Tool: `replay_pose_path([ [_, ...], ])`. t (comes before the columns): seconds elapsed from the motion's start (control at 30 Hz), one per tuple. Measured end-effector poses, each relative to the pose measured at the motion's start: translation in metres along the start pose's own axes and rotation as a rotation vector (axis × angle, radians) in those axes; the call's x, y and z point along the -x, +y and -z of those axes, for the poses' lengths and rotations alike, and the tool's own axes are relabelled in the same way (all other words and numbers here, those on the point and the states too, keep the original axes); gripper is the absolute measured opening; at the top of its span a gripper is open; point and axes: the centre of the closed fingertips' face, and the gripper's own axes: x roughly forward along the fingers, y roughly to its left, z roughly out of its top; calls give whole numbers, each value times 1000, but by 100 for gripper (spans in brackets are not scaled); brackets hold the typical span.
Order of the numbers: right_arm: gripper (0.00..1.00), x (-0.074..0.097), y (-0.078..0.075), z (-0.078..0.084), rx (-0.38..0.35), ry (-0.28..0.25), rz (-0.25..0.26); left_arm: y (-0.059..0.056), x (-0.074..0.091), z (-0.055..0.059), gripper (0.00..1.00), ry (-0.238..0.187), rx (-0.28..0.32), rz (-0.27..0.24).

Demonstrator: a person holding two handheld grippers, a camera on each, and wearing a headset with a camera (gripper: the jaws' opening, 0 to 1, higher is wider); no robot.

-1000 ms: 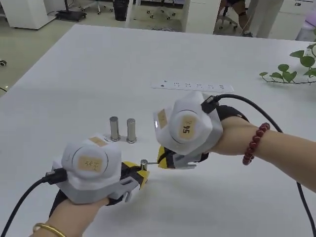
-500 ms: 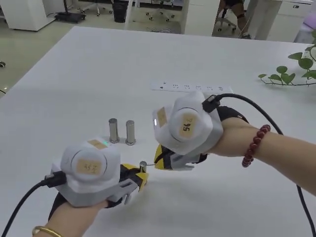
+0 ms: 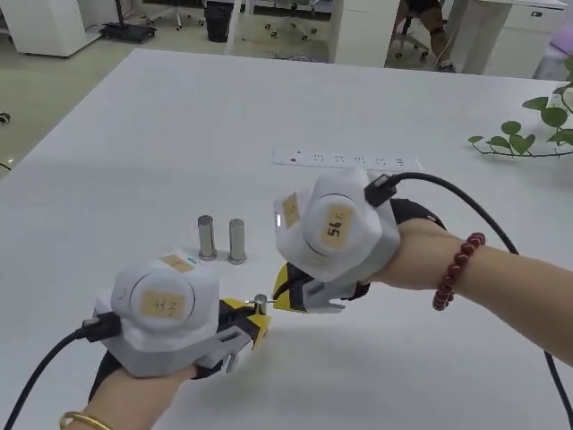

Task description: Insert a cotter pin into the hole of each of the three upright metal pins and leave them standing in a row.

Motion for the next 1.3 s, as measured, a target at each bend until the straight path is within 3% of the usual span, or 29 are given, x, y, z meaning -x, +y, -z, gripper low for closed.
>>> replay_pose_path([
  [0.33,4,-2,0,-4,-85,-52,-14,0,0,1,8,2,6,4],
  [0.67,6,-1,1,-5,-111,-86,-12,0,-1,3,8,6,35,6],
  [0.87,9,3,-1,0,-139,-90,0,-1,-2,9,8,33,29,2],
  [1.3,4,6,1,1,-136,-103,4,1,-3,11,8,36,32,2],
])
